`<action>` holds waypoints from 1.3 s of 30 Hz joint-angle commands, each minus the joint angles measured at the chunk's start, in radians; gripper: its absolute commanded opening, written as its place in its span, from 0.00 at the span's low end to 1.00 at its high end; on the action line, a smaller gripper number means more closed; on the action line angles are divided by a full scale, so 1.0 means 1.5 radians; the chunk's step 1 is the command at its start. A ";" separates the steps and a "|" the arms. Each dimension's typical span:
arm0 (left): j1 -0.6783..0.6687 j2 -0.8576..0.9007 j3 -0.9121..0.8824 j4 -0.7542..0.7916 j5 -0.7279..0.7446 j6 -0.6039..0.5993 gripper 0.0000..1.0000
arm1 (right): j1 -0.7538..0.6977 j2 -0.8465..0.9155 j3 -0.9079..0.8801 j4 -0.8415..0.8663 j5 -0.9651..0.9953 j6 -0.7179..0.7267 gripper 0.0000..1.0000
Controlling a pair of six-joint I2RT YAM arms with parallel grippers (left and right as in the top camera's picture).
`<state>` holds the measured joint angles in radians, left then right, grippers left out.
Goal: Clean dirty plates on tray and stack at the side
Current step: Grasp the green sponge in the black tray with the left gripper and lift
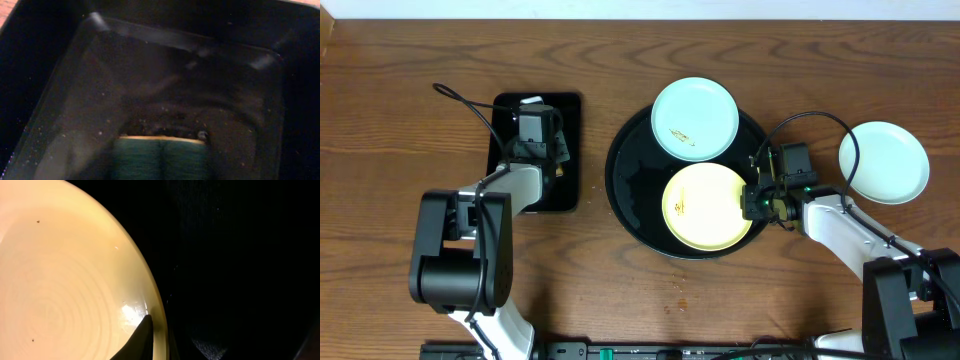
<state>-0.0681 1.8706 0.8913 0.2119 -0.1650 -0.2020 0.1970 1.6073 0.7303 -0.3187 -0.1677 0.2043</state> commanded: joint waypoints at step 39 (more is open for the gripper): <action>0.045 -0.320 0.015 -0.151 0.067 0.045 0.08 | 0.005 0.022 -0.009 -0.002 0.002 0.005 0.21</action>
<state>-0.0063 1.3952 0.9001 -0.0051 -0.0582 -0.1486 0.1970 1.6077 0.7303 -0.3164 -0.1825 0.2073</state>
